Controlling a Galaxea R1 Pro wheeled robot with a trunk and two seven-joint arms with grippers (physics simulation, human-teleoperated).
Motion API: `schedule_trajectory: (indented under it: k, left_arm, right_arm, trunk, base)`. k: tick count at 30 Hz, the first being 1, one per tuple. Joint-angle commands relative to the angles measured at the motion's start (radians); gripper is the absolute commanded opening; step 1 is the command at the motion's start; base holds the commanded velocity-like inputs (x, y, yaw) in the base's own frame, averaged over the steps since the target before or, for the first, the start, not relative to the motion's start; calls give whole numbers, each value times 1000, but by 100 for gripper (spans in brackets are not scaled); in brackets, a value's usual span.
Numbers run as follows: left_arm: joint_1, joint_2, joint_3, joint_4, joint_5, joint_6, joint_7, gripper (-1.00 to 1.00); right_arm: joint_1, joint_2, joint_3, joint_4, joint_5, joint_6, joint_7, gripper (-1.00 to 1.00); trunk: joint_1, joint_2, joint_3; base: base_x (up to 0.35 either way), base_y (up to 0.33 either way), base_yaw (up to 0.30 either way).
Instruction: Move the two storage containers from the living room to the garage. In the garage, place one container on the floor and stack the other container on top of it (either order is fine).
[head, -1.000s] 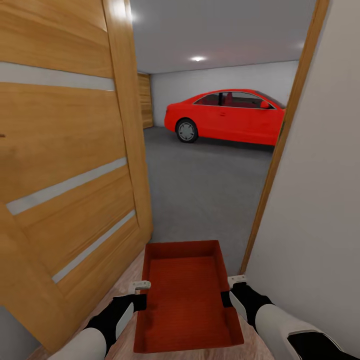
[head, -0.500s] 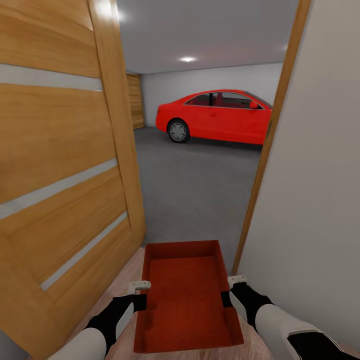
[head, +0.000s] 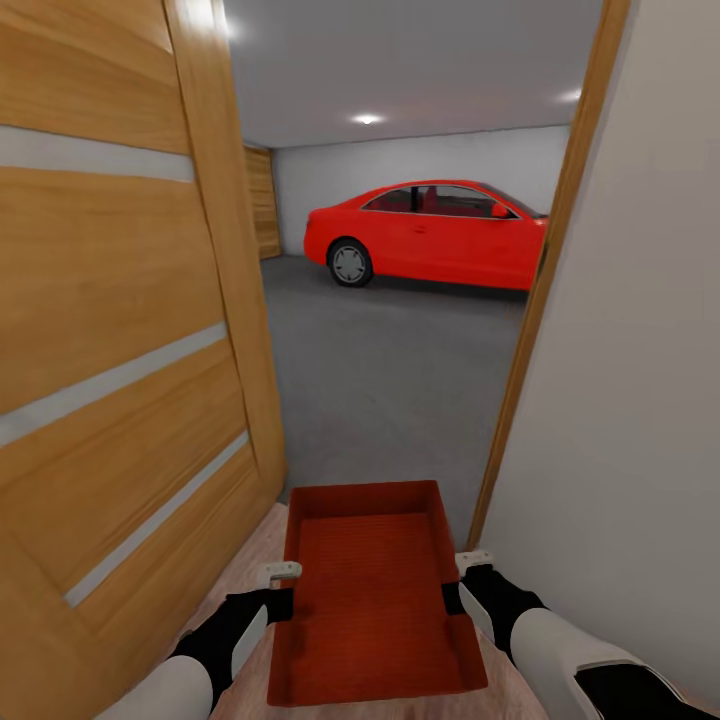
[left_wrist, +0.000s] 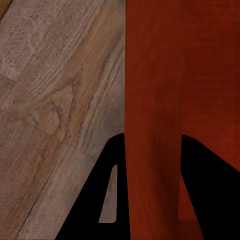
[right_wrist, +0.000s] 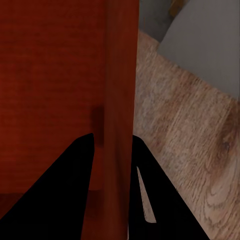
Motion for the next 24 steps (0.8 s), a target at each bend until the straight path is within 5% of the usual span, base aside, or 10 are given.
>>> schedule_trajectory:
  k: [1, 24]
  left_arm:
    - [0, 0, 6, -2, -10, 6, 5, -100]
    - [0, 0, 6, -2, -10, 6, 5, -100]
  right_arm:
    - [-1, 0, 1, -2, 4, 8, -2, -100]
    - [-1, 0, 1, -2, 4, 8, -2, -100]
  trunk:
    - [0, 0, -1]
    - [0, 0, 2]
  base:
    - [197, 118, -1]
    - [19, 12, -59]
